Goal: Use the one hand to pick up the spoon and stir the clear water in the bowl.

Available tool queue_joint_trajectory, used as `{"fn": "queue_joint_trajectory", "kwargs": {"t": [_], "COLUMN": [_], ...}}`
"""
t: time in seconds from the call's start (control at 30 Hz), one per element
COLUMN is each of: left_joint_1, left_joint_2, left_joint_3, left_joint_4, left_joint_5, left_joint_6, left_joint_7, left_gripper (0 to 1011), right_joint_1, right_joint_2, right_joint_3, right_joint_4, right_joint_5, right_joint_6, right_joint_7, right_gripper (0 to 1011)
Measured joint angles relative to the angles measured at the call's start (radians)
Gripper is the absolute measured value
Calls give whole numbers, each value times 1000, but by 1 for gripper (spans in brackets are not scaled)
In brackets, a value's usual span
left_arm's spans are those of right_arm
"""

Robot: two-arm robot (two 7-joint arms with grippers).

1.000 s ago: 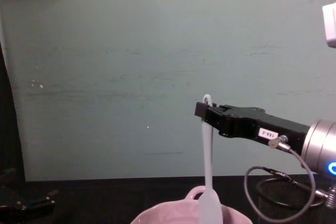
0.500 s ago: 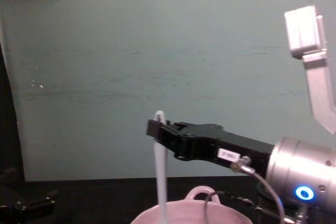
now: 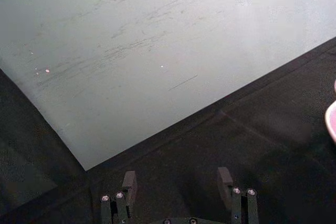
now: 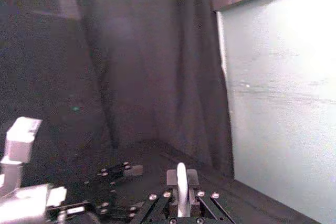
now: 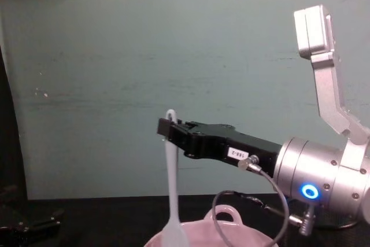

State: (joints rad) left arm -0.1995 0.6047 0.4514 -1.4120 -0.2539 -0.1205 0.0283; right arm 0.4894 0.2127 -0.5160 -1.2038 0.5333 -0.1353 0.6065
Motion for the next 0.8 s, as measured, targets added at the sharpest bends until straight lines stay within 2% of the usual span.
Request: {"fn": "queue_joint_trajectory", "kwargs": {"t": [0.13, 0.17, 0.3, 0.6, 0.8], "left_joint_1": [0, 0, 0, 0, 0], "left_joint_2": [0, 0, 0, 0, 0], "left_joint_3": [0, 0, 0, 0, 0], "left_joint_4": [0, 0, 0, 0, 0], "left_joint_5": [0, 0, 0, 0, 0], "left_joint_6": [0, 0, 0, 0, 0], "left_joint_7": [0, 0, 0, 0, 0], "left_gripper": [1011, 1011, 1011, 1011, 1011], "right_joint_1": [22, 26, 21, -40, -79], "right_joint_2": [-6, -2, 11, 68, 95], "right_joint_3": [17, 31, 49, 94, 95], "right_joint_4": [49, 63, 62, -27, -92], "right_joint_5": [4, 5, 5, 1, -17], "right_joint_6": [-12, -16, -17, 6, 32], "right_joint_7": [-1, -8, -23, -67, -83], "right_gripper": [116, 116, 116, 116, 116]}}
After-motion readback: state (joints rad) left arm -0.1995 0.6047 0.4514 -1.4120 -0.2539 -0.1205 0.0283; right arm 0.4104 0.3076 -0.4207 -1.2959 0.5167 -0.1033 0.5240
